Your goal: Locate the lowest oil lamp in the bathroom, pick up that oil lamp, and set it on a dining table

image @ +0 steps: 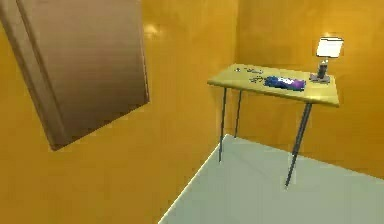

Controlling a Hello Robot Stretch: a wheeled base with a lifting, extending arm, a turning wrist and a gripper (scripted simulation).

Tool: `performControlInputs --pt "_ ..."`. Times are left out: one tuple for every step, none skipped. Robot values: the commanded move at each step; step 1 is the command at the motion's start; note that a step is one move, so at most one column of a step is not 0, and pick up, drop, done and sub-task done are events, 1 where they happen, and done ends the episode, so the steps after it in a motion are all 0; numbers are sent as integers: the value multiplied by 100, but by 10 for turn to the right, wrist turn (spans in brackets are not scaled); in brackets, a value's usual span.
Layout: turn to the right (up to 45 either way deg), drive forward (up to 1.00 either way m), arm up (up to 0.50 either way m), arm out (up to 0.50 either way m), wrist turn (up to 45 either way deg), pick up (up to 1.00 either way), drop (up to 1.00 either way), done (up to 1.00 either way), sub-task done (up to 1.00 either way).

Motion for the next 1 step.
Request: performControlInputs --pt "450 0 0 0 0 0 0 0 0"
